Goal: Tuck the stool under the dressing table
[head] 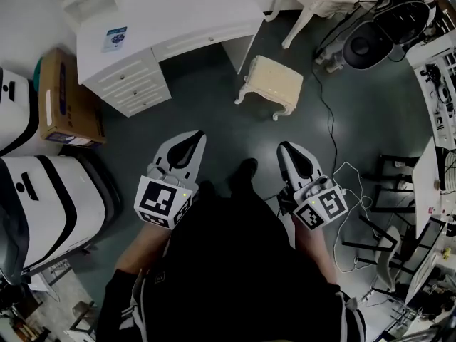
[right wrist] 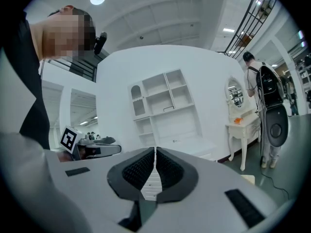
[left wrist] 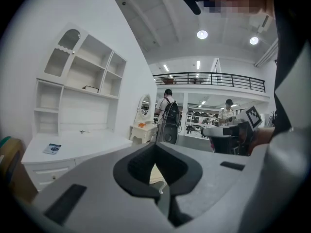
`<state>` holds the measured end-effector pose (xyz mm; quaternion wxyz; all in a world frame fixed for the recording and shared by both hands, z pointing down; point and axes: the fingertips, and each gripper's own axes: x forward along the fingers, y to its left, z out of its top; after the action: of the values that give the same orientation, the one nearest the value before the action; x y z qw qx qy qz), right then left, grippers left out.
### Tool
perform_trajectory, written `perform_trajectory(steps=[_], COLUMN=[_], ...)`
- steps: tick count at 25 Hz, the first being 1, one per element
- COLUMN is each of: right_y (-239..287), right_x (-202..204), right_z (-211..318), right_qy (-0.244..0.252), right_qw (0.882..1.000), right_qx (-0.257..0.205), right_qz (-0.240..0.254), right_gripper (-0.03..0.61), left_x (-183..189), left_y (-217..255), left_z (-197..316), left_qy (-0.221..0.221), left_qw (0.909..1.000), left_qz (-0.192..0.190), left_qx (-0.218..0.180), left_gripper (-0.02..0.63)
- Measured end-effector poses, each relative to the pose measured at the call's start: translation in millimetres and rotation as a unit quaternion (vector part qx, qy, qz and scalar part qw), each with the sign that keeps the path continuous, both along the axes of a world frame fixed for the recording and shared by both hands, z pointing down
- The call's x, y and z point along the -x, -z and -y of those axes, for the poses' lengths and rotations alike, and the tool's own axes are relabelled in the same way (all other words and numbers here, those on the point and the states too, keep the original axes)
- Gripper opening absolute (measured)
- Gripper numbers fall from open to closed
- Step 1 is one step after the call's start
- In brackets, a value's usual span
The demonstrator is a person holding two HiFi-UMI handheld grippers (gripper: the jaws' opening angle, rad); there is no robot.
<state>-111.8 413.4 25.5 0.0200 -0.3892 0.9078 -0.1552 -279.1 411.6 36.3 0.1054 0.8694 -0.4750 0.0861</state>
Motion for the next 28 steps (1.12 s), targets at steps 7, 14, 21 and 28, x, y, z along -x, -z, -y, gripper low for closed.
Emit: perform_trajectory(steps=[7,14,21,28], right_y=[-9,-9,-16,-31], right_x=[-50,-110,-159,-195], right_z=[50,103,140,170], right_qy=[-0.034,-0.042,-0.023,-0.028], right_qw=[0.999,0.999,0.999,0.998], right_qx=[0.004,0.006,0.018,0.038], right_qz=[0.007,0.026,0.046,0.049], right_gripper=[0.021,0.021,0.021,0.021], left_x=[-47,-108,-164,-179], left_y=[-3,6,5,-4], left_z=[56,114,149,182], left_qy=[-0.027,-0.043,-0.041,-0.022], left_qw=[0.9996,0.9990,0.9988,0.9991], left_qz=[0.000,0.011,0.023,0.024], left_qx=[0.005,0.003,0.013,0.025], left_gripper=[0.006,0.006,0.006,0.006])
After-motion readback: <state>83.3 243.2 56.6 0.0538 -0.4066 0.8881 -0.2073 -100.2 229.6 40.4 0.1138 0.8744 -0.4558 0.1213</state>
